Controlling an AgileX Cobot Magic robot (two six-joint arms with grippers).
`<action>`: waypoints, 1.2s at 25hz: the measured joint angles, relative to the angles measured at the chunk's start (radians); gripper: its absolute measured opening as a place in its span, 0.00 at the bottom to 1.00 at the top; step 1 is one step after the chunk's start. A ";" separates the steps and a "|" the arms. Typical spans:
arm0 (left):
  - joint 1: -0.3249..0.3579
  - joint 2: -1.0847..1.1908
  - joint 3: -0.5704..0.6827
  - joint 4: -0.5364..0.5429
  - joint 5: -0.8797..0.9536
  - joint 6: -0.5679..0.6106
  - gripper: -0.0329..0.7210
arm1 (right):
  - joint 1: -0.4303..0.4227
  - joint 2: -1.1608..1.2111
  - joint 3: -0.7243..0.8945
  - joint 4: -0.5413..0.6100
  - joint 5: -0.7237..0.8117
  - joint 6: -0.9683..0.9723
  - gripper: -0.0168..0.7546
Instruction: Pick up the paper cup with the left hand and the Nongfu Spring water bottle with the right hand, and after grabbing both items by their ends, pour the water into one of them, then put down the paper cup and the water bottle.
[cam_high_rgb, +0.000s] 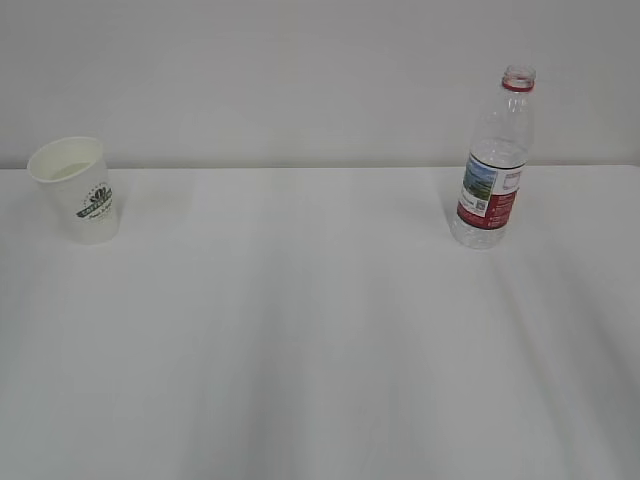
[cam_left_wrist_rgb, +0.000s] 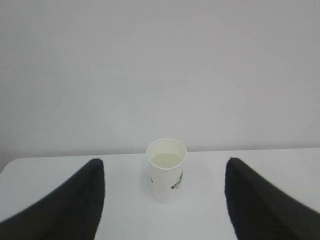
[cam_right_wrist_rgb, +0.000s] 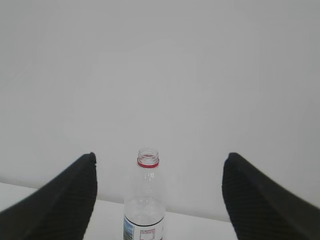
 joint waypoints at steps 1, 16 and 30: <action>0.000 -0.012 -0.005 -0.002 0.019 0.000 0.76 | 0.000 -0.020 0.000 0.000 0.024 0.000 0.78; 0.000 -0.070 -0.063 -0.002 0.272 0.000 0.73 | 0.000 -0.314 0.002 0.000 0.345 0.000 0.78; 0.000 -0.111 -0.135 -0.007 0.439 0.000 0.72 | 0.000 -0.510 0.002 0.000 0.641 0.000 0.78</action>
